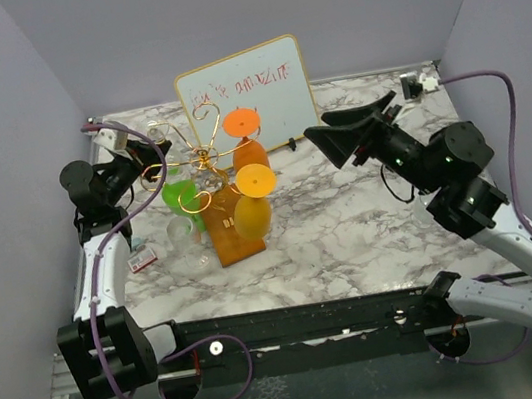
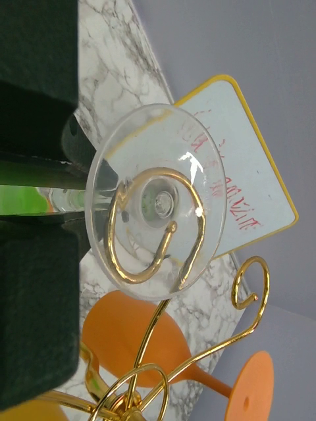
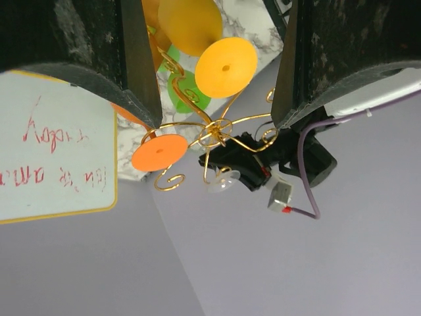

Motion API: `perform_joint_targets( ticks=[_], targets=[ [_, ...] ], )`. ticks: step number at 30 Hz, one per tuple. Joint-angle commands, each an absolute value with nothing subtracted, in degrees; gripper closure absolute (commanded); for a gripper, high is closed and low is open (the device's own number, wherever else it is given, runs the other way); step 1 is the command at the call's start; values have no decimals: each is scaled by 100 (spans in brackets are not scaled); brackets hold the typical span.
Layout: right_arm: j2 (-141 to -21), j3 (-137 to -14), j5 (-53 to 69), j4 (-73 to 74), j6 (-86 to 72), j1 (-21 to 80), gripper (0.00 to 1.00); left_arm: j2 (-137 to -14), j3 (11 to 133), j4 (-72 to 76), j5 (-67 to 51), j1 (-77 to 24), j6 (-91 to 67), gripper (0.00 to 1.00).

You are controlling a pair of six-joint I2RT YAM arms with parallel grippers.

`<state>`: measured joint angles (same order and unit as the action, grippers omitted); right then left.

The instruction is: Place the wine glass upside down on the wine glass rack

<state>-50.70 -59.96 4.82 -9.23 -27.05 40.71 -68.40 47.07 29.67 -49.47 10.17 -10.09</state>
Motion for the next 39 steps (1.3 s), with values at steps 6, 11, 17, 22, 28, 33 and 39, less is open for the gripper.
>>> perform_joint_targets(
  ticks=[6,11,17,22,28,33,39],
  targets=[
    [-6300,-6859,1018,522,-2561,4085,27,-6941,4984,3234,-6210,1439,-1354,82],
    [-6385,-6891,914,575,-2623,4087,27,-6896,4937,3234,-6282,1539,-1379,79],
    [-6291,-6885,795,668,-2627,4086,27,-6805,4879,3234,-6310,1592,-1574,58],
    [-6133,-6795,732,715,-2670,4081,27,-6581,4702,3226,-6280,1674,-1829,44],
    [-5950,-6735,651,888,-2656,4084,27,-5977,4245,3143,-5932,1787,-1955,37],
    [-5848,-6842,576,1166,-2559,4084,27,-5253,3675,2861,-5353,1827,-1962,28],
    [-6023,-7055,616,1605,-2457,4085,26,-4747,3726,1660,-4459,1827,-1464,23]
  ],
)
